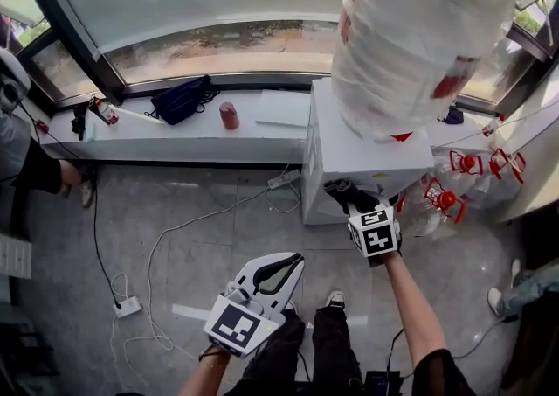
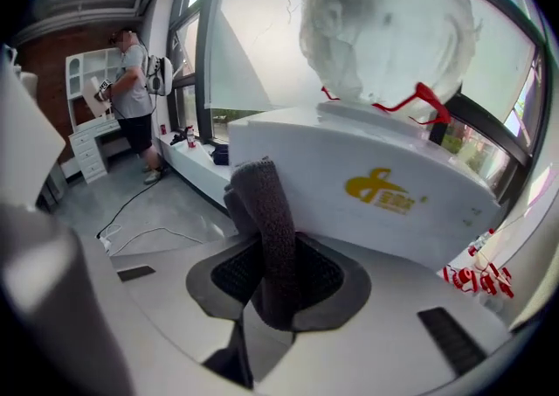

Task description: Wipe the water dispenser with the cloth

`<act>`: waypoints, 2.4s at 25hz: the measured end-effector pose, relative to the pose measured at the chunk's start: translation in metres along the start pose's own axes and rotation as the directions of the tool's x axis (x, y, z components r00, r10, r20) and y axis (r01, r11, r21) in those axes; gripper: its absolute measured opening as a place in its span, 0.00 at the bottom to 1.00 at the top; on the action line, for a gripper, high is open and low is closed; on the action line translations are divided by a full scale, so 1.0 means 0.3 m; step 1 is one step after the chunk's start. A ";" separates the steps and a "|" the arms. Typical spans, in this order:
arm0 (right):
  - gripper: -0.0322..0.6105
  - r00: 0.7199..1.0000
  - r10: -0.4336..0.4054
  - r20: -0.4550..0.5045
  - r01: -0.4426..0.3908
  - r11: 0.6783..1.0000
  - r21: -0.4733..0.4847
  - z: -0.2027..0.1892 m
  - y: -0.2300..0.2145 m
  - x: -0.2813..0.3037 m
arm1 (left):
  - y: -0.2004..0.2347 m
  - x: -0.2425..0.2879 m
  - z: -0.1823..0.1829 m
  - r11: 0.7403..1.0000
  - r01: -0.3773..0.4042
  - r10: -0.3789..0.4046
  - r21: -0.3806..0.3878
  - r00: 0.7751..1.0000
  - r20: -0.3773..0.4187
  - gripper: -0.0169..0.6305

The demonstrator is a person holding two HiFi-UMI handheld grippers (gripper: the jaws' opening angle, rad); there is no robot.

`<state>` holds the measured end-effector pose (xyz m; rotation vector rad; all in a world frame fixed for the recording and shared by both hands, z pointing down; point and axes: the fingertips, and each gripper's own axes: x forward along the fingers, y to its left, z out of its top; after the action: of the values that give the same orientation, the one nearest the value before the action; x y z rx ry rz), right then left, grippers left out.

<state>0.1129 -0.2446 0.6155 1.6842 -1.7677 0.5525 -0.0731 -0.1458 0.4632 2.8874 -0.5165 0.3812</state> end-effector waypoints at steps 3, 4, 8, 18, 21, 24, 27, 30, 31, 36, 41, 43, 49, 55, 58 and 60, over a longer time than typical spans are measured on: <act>0.21 0.999 -0.046 -0.010 0.046 0.997 0.063 -0.053 -0.128 -0.045 | -0.020 0.027 0.002 1.000 0.007 -0.007 -0.001 1.000 -0.007 0.06; 0.21 0.998 -0.063 -0.012 0.064 0.995 0.080 -0.067 -0.173 -0.061 | -0.030 0.036 0.003 1.000 0.011 -0.011 0.000 1.000 -0.012 0.06; 0.21 0.991 -0.135 -0.023 0.136 0.982 0.134 -0.127 -0.350 -0.116 | -0.080 0.080 0.011 0.999 0.028 -0.027 0.030 0.999 -0.035 0.06; 0.21 0.970 -0.235 -0.052 0.241 0.940 0.242 -0.272 -0.712 -0.204 | -0.139 0.157 0.041 1.000 -0.022 0.022 -0.010 0.999 -0.029 0.06; 0.21 0.967 -0.247 -0.061 0.255 0.935 0.247 -0.303 -0.778 -0.207 | -0.148 0.179 0.043 0.999 -0.039 0.038 -0.019 0.999 -0.028 0.06; 0.21 0.970 -0.237 -0.057 0.244 0.937 0.251 -0.323 -0.798 -0.207 | -0.148 0.206 0.043 0.998 -0.057 0.057 -0.024 0.998 -0.027 0.06; 0.21 0.978 -0.199 -0.056 0.207 0.950 0.235 -0.356 -0.750 -0.204 | -0.143 0.234 0.053 0.997 -0.068 0.068 -0.027 0.998 -0.018 0.06; 0.21 0.986 -0.149 -0.070 0.161 0.961 0.226 -0.406 -0.644 -0.194 | -0.129 0.247 0.058 0.996 -0.088 0.088 -0.030 0.996 -0.006 0.06; 0.21 0.989 -0.128 -0.075 0.141 0.965 0.221 -0.421 -0.600 -0.187 | -0.120 0.250 0.061 0.995 -0.097 0.097 -0.029 0.995 -0.002 0.06; 0.21 0.993 0.023 -0.113 -0.011 0.994 0.106 -0.489 -0.325 -0.105 | -0.087 0.260 0.072 0.993 -0.116 0.116 -0.007 0.993 0.023 0.06; 0.21 0.991 0.098 -0.086 -0.095 0.995 0.045 -0.479 -0.107 0.017 | -0.069 0.273 0.051 0.995 -0.098 0.096 0.036 0.995 0.036 0.06; 0.21 0.991 0.112 -0.076 -0.108 0.993 0.055 -0.474 -0.045 0.066 | -0.067 0.275 0.026 0.995 -0.086 0.085 0.047 0.996 0.031 0.06; 0.21 0.986 0.156 -0.064 -0.152 0.986 0.071 -0.457 0.094 0.206 | -0.041 0.262 -0.068 0.997 -0.063 0.063 0.051 0.998 0.001 0.06; 0.21 0.987 0.158 -0.031 -0.150 0.973 0.174 -0.414 0.146 0.343 | 0.041 0.175 -0.163 0.995 -0.092 0.094 0.047 0.995 -0.041 0.06; 0.21 0.991 0.136 -0.013 -0.127 0.950 0.287 -0.409 0.116 0.393 | 0.064 0.136 -0.207 0.994 -0.104 0.107 0.039 0.991 -0.081 0.06; 0.21 0.994 0.105 -0.020 -0.094 0.951 0.296 -0.411 0.078 0.418 | 0.073 0.123 -0.228 0.994 -0.107 0.110 0.032 0.989 -0.100 0.06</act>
<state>0.1102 -0.2491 0.7928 1.7739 -1.8225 0.9251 -0.0625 -0.1625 0.5415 2.8541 -0.6579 0.5520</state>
